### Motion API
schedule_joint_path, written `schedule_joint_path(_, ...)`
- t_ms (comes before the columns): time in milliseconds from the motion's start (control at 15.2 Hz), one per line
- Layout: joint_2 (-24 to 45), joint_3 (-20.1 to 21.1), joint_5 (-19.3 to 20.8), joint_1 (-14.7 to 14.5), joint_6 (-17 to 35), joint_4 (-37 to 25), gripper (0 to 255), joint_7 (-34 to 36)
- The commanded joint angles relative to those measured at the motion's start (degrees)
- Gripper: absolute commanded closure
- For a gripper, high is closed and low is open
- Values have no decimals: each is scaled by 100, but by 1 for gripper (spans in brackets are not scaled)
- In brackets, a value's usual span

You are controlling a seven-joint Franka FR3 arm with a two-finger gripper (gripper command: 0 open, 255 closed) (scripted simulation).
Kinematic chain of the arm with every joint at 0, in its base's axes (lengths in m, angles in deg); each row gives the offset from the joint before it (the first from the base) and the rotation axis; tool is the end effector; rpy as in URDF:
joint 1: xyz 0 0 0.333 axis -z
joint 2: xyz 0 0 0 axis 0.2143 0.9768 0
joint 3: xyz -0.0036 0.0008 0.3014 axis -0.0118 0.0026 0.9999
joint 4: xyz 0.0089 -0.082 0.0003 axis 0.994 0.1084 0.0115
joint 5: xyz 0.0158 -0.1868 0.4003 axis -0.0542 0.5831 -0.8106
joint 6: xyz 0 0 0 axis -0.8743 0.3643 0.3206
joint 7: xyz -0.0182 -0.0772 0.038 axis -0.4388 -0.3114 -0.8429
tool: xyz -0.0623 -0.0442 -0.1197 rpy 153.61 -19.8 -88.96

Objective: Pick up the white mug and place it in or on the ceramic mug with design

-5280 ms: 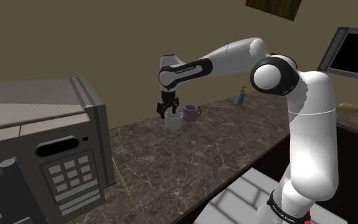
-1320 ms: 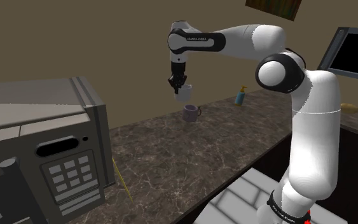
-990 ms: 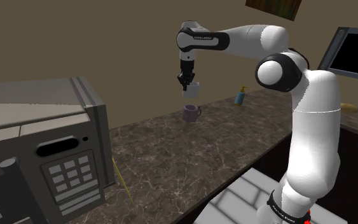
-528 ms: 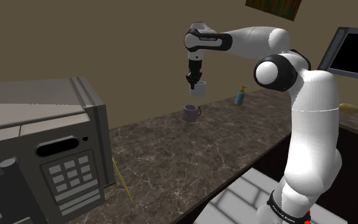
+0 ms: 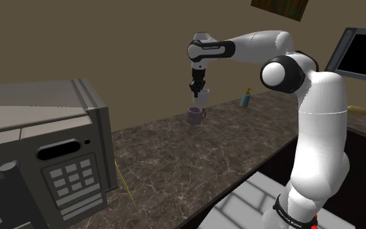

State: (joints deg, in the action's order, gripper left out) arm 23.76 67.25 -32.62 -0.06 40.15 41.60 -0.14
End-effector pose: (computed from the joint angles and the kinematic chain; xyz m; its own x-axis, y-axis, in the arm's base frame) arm 0.6896 -0.2004 0.4336 0.9983 -0.0242 -0.0521 -0.0219 -0.9987 0.0458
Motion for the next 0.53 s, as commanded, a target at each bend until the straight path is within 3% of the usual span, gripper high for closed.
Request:
schedule_joint_path(0,-15,-1,2,2,177,188,255,2)
schedule_joint_path(462,11,1,3,-1,607,592,255,20)
